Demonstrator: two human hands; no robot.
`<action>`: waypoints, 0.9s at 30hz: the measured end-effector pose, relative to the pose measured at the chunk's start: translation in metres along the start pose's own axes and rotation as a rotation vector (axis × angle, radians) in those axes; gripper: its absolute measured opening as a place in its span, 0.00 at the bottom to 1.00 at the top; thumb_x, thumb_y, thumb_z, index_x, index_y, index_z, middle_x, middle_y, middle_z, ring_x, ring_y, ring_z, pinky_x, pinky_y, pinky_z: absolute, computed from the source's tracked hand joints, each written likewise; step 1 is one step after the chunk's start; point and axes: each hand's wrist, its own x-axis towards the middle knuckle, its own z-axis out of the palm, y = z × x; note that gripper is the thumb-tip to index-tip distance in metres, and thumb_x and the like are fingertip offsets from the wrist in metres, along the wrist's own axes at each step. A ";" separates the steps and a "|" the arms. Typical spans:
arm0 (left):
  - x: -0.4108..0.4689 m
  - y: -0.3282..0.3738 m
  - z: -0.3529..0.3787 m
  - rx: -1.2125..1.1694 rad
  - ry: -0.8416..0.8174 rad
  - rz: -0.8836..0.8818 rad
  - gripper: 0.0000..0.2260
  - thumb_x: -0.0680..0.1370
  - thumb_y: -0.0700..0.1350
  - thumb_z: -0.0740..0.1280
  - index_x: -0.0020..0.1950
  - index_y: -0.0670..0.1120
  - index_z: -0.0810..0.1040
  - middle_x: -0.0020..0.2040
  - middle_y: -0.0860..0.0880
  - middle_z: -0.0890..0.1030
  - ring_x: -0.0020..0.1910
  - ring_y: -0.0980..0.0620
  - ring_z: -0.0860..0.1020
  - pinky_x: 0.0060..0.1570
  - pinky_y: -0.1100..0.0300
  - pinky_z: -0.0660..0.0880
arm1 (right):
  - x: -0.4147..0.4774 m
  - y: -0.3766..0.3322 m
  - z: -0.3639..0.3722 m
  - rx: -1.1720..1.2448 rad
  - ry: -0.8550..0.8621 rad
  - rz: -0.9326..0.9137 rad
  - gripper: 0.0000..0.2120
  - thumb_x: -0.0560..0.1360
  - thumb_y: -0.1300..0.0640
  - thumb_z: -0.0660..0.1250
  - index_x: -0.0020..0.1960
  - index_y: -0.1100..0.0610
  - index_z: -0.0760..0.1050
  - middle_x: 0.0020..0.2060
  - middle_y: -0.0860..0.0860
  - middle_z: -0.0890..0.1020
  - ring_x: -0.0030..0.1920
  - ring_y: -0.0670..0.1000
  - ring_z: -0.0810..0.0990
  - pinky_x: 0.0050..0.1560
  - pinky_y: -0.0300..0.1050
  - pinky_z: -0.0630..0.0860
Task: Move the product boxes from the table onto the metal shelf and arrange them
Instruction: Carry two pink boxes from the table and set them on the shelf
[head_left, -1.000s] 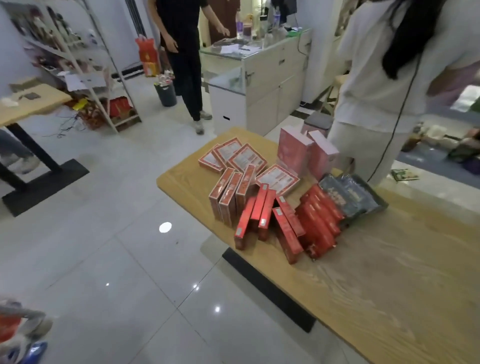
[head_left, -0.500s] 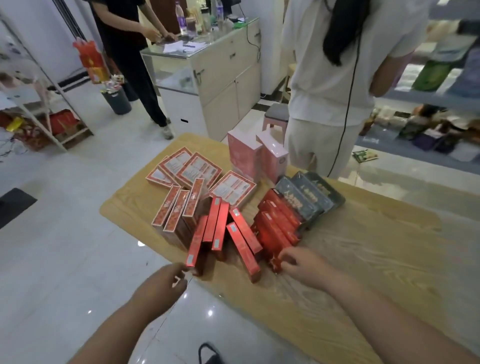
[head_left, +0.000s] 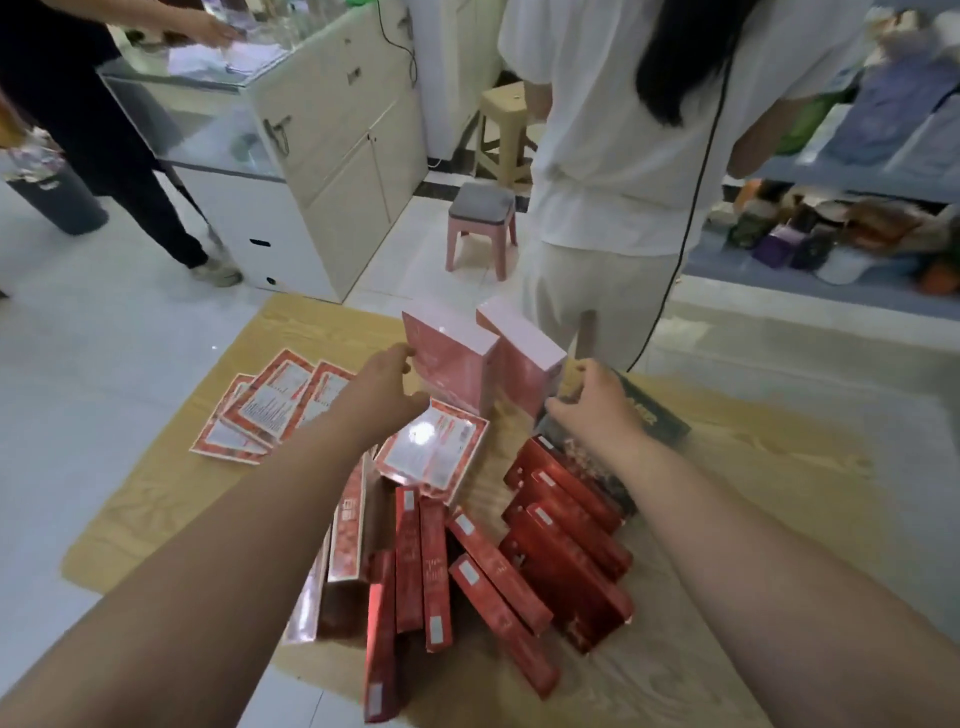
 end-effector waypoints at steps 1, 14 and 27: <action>0.017 -0.005 -0.002 -0.031 0.012 -0.005 0.31 0.75 0.48 0.71 0.75 0.51 0.63 0.66 0.47 0.72 0.60 0.47 0.76 0.53 0.50 0.77 | 0.008 -0.002 0.006 0.017 0.029 0.043 0.28 0.74 0.50 0.74 0.69 0.52 0.67 0.61 0.53 0.73 0.53 0.52 0.76 0.46 0.44 0.74; 0.147 -0.063 0.016 -0.362 -0.143 -0.099 0.34 0.71 0.38 0.78 0.71 0.54 0.67 0.67 0.53 0.76 0.67 0.47 0.73 0.59 0.47 0.74 | 0.059 -0.006 0.053 0.124 0.093 0.285 0.32 0.71 0.53 0.79 0.72 0.52 0.69 0.67 0.51 0.75 0.66 0.54 0.75 0.64 0.50 0.71; 0.136 -0.041 0.006 -0.327 -0.197 0.068 0.22 0.70 0.32 0.74 0.57 0.54 0.78 0.47 0.52 0.82 0.48 0.53 0.80 0.44 0.60 0.75 | 0.059 -0.005 0.049 0.343 0.103 0.253 0.24 0.76 0.52 0.74 0.69 0.48 0.69 0.60 0.46 0.79 0.57 0.49 0.80 0.42 0.39 0.76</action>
